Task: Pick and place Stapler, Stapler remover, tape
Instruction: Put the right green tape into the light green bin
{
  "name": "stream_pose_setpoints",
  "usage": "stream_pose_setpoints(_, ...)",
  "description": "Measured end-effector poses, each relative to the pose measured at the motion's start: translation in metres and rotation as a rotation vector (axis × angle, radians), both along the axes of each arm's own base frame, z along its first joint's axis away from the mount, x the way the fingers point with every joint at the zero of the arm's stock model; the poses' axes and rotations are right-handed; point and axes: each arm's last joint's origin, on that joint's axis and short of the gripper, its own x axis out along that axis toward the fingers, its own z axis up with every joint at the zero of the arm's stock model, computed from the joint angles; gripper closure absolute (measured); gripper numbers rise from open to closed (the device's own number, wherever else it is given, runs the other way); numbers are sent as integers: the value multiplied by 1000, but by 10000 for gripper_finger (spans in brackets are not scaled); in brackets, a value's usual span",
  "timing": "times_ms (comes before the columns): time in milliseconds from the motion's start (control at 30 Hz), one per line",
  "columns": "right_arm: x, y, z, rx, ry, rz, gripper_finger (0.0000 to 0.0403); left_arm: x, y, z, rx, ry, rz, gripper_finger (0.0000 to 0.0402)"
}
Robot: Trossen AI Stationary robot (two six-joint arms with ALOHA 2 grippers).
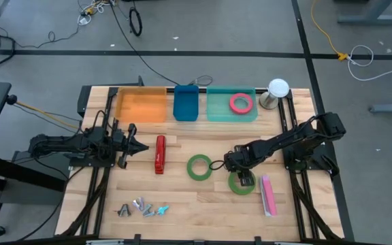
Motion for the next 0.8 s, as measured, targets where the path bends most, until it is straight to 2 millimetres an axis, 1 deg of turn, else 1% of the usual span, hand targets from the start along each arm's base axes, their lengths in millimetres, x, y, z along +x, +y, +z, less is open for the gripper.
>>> stream_pose_setpoints(533, 0, 0, 0, 11, 2, -10, 310, 0, 0, 0, 0, 0, 0, 399)
stream_pose_setpoints(633, 0, -1, 0, 12, 3, -29, 317, 0, 0, 0, 0, 0, 0, 399)
stream_pose_setpoints(800, 1, -6, 1, 32, 19, -49, 315, 0, 0, 0, 0, 0, 0, 399)
